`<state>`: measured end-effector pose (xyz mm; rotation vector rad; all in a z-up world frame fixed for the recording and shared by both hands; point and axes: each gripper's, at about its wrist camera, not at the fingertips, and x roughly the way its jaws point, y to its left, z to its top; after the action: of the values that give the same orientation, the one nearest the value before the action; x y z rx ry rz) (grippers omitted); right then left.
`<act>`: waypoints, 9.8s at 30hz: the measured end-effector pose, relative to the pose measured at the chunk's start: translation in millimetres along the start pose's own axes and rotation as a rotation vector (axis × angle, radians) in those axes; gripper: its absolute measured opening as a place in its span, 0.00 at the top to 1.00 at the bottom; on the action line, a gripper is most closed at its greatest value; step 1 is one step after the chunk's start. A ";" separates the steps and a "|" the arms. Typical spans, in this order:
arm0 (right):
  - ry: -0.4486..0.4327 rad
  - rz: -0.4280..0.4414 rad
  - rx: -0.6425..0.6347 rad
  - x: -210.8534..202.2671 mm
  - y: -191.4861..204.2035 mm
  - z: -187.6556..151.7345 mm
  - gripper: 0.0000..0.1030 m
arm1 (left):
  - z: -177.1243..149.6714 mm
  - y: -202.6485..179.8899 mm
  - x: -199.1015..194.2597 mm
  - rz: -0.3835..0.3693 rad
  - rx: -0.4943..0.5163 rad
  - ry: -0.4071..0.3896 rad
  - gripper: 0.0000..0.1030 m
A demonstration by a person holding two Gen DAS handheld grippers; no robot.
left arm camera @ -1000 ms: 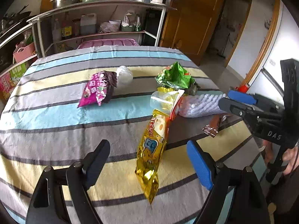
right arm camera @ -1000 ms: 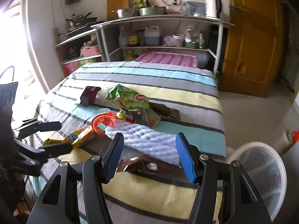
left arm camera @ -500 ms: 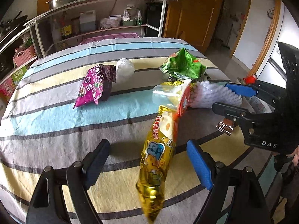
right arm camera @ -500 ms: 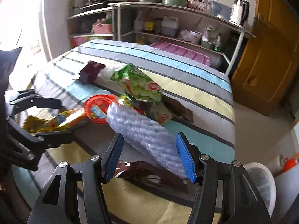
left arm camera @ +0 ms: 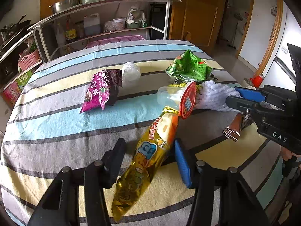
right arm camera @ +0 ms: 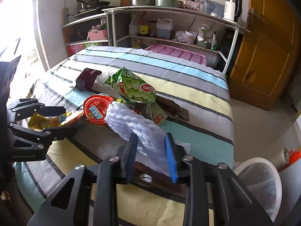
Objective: Collect trash
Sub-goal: 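Grasp the white foam net sleeve with the right tool, then grasp the yellow snack wrapper with the left tool while the right tool lifts the foam sleeve, then carry the yellow wrapper and foam sleeve over the bin and open both tools, then move both tools back over the table toward the remaining wrappers, then grasp the pink snack bag with the left tool while the right tool grasps the brown wrapper, then lift the pink bag and brown wrapper off the table with both tools, then carry the pink bag and brown wrapper over the bin and release both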
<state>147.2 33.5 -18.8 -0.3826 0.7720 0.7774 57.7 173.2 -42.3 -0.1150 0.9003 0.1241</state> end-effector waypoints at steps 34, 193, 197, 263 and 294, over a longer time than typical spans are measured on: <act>-0.121 0.010 0.092 -47.1 -0.6 -11.3 0.88 | -1.1 6.3 -25.8 -0.016 -0.063 -0.064 0.75; 0.057 0.076 0.023 -20.1 11.8 -36.5 0.42 | 53.1 57.8 17.4 0.070 -0.125 -0.064 0.13; 0.072 0.066 0.020 -15.3 13.9 -35.1 0.42 | 58.4 60.9 23.0 0.052 -0.145 -0.065 0.13; -0.187 -0.132 0.322 -154.5 -71.7 -74.9 0.86 | 57.8 -121.8 -62.0 -0.195 0.179 -0.195 0.59; 0.005 -0.364 0.602 -145.1 -193.9 -166.1 0.86 | 46.1 -291.5 10.1 -0.354 0.368 -0.014 0.58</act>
<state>145.3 -260.2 -15.3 0.0229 0.8689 0.1814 144.9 -106.8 -8.0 0.0699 0.8623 -0.3690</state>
